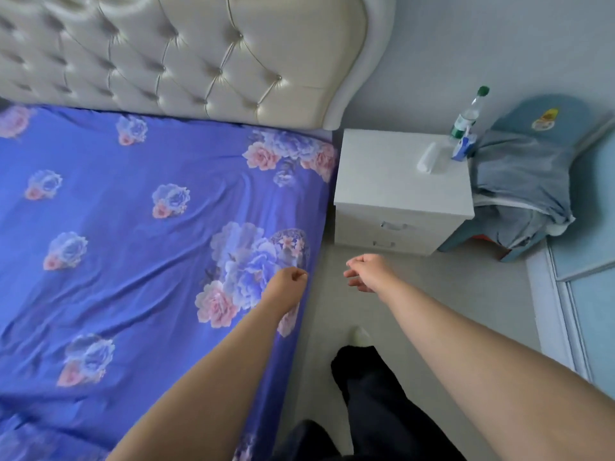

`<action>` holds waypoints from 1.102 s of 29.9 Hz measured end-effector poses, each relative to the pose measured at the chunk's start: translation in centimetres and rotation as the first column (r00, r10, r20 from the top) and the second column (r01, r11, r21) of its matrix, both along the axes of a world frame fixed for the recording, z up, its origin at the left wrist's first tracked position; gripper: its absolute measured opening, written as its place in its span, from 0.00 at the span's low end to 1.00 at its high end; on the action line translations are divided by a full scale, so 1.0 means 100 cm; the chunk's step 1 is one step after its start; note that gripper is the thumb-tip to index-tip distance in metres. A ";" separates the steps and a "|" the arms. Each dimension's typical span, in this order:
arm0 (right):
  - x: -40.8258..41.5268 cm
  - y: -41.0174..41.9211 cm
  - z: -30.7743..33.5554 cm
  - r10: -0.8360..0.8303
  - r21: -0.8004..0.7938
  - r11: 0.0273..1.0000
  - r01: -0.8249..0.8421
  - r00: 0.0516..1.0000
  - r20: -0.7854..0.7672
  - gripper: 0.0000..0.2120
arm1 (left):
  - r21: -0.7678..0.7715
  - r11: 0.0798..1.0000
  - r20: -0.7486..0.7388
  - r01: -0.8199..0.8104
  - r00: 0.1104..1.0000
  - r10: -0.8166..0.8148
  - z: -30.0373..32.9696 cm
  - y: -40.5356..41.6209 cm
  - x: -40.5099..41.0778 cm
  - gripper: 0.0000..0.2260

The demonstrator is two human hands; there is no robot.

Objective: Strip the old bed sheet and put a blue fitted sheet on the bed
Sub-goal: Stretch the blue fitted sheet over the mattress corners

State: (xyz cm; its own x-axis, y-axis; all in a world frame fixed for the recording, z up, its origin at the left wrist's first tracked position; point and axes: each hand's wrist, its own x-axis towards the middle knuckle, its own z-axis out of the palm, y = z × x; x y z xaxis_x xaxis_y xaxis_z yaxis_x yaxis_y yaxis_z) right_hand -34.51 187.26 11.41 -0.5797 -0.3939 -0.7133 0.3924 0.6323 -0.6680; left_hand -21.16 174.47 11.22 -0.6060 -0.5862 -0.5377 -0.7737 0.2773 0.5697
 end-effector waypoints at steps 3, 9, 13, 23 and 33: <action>-0.073 -0.055 0.008 0.055 -0.012 0.998 -0.055 0.998 -0.031 0.05 | 0.002 0.999 -0.007 -0.039 0.999 0.039 0.003 -0.047 -0.061 0.08; -0.180 -0.164 0.000 0.081 -0.020 0.996 -0.082 0.996 -0.047 0.04 | 0.008 0.992 -0.018 -0.123 0.992 0.123 -0.005 -0.143 -0.156 0.09; -0.234 -0.228 -0.032 0.013 -0.016 1.000 -0.013 1.000 -0.012 0.06 | 0.003 0.993 0.037 -0.114 0.993 0.114 -0.040 -0.211 -0.212 0.11; -0.332 -0.340 -0.127 -0.007 0.002 1.000 0.007 1.000 -0.002 0.14 | -0.072 0.997 0.226 0.000 0.974 0.016 -0.121 -0.327 -0.320 0.21; -0.408 -0.428 -0.258 0.191 0.048 0.981 -0.188 0.980 -0.060 0.29 | -0.191 0.896 0.422 0.402 0.857 -0.295 -0.223 -0.376 -0.406 0.37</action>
